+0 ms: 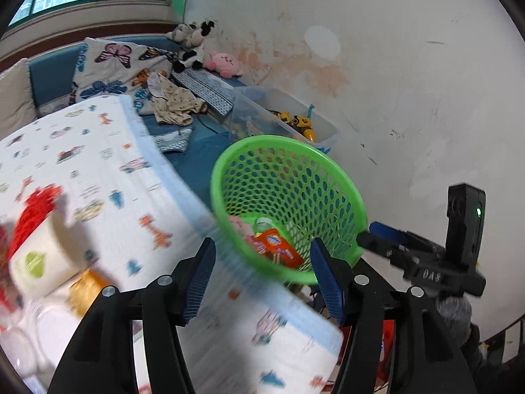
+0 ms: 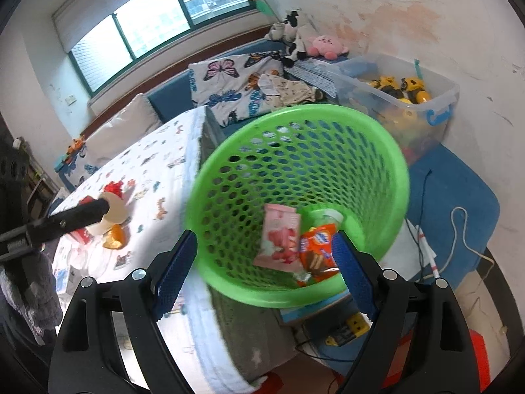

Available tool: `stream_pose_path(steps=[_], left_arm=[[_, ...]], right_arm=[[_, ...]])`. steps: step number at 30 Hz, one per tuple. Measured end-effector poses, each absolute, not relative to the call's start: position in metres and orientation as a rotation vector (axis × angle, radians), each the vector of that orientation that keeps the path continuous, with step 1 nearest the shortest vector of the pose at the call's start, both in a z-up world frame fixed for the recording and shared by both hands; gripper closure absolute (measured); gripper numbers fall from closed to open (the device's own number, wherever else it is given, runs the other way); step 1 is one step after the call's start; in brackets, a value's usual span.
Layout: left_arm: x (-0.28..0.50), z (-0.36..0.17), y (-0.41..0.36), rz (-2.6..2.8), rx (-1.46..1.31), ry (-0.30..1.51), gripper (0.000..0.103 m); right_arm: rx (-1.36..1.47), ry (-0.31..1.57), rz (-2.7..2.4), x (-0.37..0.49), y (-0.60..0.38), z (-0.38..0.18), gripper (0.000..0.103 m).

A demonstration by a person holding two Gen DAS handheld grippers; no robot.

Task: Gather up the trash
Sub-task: 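Drop the wafer pack into the basket with the right tool while the left tool drops the wipes pack, then return both tools over the bed toward the remaining trash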

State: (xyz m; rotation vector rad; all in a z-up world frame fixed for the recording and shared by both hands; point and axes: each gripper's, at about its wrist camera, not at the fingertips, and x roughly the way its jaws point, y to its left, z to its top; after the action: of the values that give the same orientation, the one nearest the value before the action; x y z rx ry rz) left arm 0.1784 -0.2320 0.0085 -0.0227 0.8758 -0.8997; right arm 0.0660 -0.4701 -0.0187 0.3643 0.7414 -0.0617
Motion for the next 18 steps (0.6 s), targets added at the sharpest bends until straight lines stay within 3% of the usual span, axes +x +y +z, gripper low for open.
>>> stream_pose_path(steps=[18], left_arm=[[0.136,-0.003,-0.066,-0.747,0.149,0.829,0.024]], right_arm=[[0.297,0.748,0.093,0.092,-0.389,0.0,0.017]])
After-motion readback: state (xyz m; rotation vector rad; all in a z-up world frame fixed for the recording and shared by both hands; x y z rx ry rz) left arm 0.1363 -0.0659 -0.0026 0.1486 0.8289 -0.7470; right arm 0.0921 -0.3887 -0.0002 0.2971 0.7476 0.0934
